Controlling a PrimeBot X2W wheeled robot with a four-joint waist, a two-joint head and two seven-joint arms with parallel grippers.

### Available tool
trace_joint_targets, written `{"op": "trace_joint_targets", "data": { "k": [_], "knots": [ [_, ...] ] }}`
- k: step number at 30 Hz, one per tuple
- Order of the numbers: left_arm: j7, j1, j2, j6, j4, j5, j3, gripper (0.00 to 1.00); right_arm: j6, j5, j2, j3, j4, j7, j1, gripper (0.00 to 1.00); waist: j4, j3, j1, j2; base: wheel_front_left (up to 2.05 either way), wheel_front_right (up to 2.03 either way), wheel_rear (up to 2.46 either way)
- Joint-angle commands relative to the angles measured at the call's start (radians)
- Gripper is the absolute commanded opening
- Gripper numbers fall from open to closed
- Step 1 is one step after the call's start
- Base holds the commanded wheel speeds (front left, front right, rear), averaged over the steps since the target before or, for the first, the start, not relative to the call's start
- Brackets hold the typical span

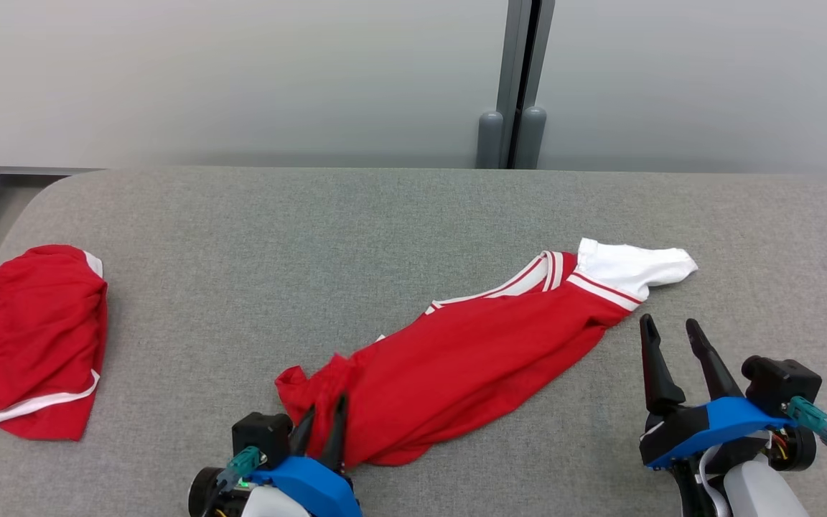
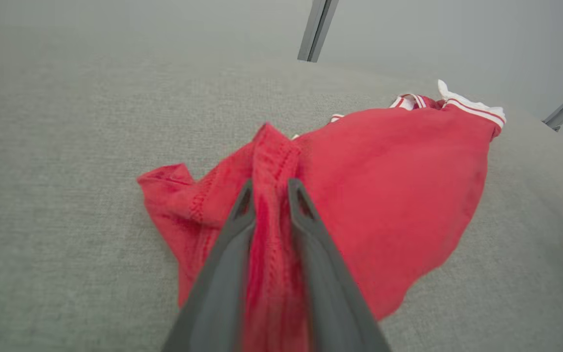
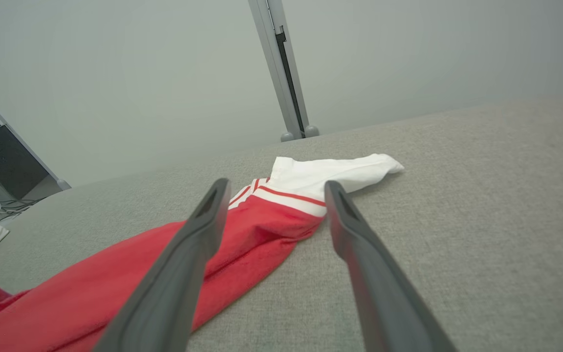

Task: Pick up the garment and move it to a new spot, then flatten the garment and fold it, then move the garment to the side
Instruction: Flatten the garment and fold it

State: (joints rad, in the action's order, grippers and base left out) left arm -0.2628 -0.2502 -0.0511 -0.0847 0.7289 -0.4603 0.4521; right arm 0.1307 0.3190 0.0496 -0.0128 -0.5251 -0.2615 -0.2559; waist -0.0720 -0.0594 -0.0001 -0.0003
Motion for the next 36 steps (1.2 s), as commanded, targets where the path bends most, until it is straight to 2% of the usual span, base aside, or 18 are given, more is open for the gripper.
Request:
{"op": "trace_joint_targets", "data": {
  "k": [1,5,12,20,24,31,36],
  "knots": [
    [-0.003,0.014,0.001,0.011,-0.013,-0.012,0.01,1.0,0.0,0.003,0.003,0.001,0.0,-0.005,0.018,1.0,-0.001,-0.003,0.0001,0.0003,0.0,0.0,0.0],
    [-0.003,0.004,0.001,0.028,-0.041,-0.019,0.016,1.0,0.0,0.001,0.003,0.004,0.002,-0.005,0.014,1.0,0.001,-0.011,0.0001,0.0003,0.0,0.0,0.0],
    [-0.003,-0.085,0.001,0.049,-0.114,0.013,-0.053,1.0,0.0,0.007,0.003,0.018,0.004,-0.005,-0.006,1.0,0.026,-0.034,0.0001,0.0003,0.0,0.0,0.0],
    [-0.003,-0.25,-0.011,0.031,0.004,0.029,-0.096,1.0,0.0,0.017,0.003,0.045,0.011,-0.005,-0.032,1.0,0.072,-0.074,0.0001,0.0003,0.0,0.0,0.0],
    [-0.003,-0.29,-0.009,0.031,0.019,0.035,-0.11,1.0,0.0,0.014,0.002,0.062,0.015,-0.005,-0.056,1.0,0.085,-0.098,0.0001,0.0003,0.0,0.0,0.0],
    [-0.003,-0.26,-0.002,0.039,-0.003,0.057,-0.12,1.0,0.0,-0.016,0.002,0.137,-0.002,-0.005,-0.13,1.0,0.061,-0.131,0.0001,0.0003,0.0,0.0,0.0],
    [-0.003,-0.241,0.001,0.041,-0.033,0.028,-0.095,1.0,0.0,-0.021,0.029,0.255,-0.092,-0.005,-0.245,1.0,0.017,-0.154,0.0001,0.0003,0.0,0.0,0.0]
  ]
}}
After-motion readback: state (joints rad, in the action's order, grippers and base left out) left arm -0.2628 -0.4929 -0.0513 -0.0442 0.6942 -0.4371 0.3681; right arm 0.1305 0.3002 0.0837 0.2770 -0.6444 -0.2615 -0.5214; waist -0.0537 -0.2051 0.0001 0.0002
